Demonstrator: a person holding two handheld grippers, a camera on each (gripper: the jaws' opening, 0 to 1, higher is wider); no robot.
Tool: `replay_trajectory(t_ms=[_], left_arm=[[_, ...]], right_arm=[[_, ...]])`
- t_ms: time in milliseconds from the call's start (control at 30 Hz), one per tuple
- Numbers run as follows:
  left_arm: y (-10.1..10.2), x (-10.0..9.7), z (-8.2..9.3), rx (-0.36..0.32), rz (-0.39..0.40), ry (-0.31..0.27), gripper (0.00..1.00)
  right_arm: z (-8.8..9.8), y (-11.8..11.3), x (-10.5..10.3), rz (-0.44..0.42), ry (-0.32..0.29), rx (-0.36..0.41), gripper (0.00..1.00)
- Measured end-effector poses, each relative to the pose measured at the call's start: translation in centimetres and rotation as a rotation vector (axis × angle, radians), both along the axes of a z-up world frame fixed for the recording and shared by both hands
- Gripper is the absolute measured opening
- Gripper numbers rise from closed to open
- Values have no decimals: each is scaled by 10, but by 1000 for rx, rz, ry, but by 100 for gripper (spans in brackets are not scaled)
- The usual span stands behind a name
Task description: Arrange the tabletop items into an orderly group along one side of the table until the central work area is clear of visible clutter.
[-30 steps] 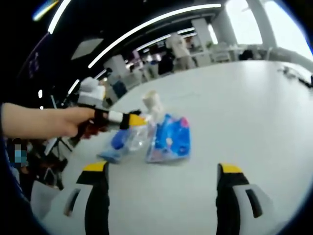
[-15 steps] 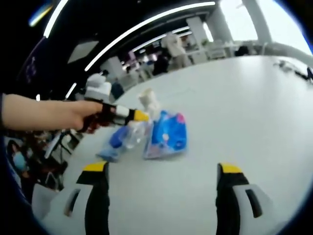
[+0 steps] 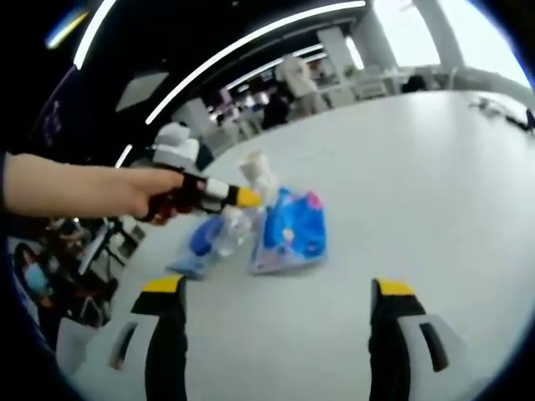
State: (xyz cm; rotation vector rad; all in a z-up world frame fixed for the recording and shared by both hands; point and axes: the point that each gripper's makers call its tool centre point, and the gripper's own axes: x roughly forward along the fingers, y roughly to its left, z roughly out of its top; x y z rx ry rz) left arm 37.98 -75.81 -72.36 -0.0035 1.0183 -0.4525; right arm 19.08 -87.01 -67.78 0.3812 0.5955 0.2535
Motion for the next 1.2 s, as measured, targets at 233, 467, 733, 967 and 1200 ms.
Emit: replay_trajectory(t_ms=[233, 467, 733, 967, 1200], left_arm=[[-4, 5, 2, 4, -1, 10, 62], [-2, 2, -4, 37, -9, 23, 65], [-6, 3, -6, 39, -7, 20, 63], [-7, -6, -14, 59, -11, 82, 53], [-5, -6, -15, 83, -9, 81, 47]], right_arm=[[-5, 2, -3, 2, 12, 5, 88], [-6, -2, -3, -11, 11, 12, 88], [-7, -3, -2, -16, 10, 17, 88], [-9, -2, -1, -21, 10, 27, 88], [-11, -3, -1, -28, 12, 33, 88]])
